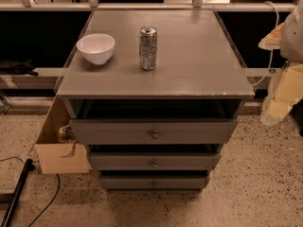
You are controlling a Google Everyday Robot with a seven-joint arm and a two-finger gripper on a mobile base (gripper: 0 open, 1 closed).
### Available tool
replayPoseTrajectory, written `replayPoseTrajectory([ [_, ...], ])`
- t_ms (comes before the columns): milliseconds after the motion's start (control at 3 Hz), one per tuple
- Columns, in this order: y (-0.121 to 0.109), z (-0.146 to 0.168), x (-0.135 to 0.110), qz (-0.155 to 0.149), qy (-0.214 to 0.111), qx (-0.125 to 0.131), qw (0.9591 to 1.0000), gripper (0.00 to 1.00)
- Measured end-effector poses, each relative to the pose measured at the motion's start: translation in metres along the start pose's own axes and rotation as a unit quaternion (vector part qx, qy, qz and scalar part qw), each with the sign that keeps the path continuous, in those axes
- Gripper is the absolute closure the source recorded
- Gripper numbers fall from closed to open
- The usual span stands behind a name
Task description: Open top drawer
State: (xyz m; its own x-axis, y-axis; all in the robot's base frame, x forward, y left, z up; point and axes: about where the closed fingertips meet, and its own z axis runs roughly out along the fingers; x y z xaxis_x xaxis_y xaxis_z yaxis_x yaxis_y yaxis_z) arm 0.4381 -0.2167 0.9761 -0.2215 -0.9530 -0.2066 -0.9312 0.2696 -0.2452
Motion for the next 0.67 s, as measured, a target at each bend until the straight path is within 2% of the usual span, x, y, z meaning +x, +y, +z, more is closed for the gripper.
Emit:
replayPoseTrajectory([
  [333,0.0000,0.0000,0.0000,0.000,0.000,0.000,1.0000,0.00],
  [667,0.0030,0.0069,0.0017,-0.003,-0.021,-0.007,0.9998,0.00],
])
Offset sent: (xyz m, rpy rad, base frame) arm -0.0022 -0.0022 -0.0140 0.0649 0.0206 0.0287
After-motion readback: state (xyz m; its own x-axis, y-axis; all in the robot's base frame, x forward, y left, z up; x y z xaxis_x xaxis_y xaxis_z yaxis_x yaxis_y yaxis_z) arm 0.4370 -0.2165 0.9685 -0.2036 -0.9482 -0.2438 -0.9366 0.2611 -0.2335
